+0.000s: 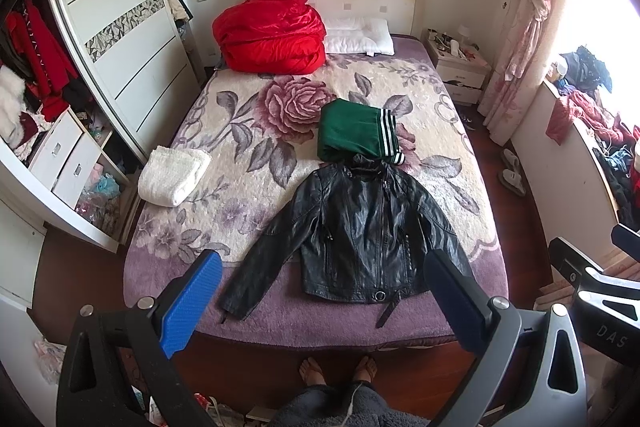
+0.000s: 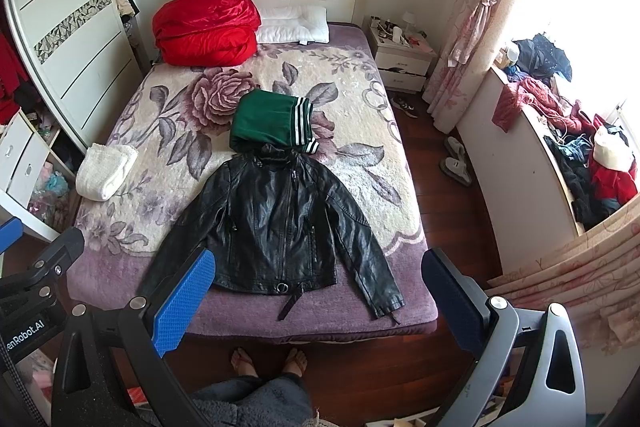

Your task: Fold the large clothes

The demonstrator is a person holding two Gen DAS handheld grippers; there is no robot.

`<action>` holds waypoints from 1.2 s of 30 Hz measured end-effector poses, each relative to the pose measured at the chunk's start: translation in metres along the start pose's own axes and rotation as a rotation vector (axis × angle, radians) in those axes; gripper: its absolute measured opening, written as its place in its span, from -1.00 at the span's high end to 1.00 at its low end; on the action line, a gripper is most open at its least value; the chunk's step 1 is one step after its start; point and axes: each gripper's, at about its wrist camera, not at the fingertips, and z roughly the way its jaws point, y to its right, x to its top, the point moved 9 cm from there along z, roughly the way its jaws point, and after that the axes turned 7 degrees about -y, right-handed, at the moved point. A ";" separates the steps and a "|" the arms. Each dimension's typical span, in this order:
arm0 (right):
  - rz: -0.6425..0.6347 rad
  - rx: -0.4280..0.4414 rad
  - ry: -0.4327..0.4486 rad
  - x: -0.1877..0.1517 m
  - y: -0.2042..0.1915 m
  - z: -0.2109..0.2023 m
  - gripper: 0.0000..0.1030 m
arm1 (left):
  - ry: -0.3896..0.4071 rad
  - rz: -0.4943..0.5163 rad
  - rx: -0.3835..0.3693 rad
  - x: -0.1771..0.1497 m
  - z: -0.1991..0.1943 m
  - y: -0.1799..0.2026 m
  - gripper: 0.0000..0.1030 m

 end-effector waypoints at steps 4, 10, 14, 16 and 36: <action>-0.005 0.001 0.001 0.006 -0.007 -0.005 -1.00 | 0.004 -0.001 0.001 -0.001 0.001 -0.002 -1.00; -0.004 0.002 0.004 0.010 -0.012 -0.009 -1.00 | 0.011 -0.005 0.002 -0.001 0.002 -0.007 -1.00; -0.005 0.002 0.001 0.011 -0.015 -0.008 -1.00 | 0.011 -0.005 0.004 0.000 0.003 -0.009 -1.00; -0.006 0.002 0.001 0.011 -0.017 -0.008 -1.00 | 0.012 -0.007 0.002 -0.002 0.004 -0.011 -1.00; 0.222 -0.005 -0.102 0.011 0.022 0.115 -1.00 | 0.066 0.045 0.122 0.020 0.116 -0.036 -1.00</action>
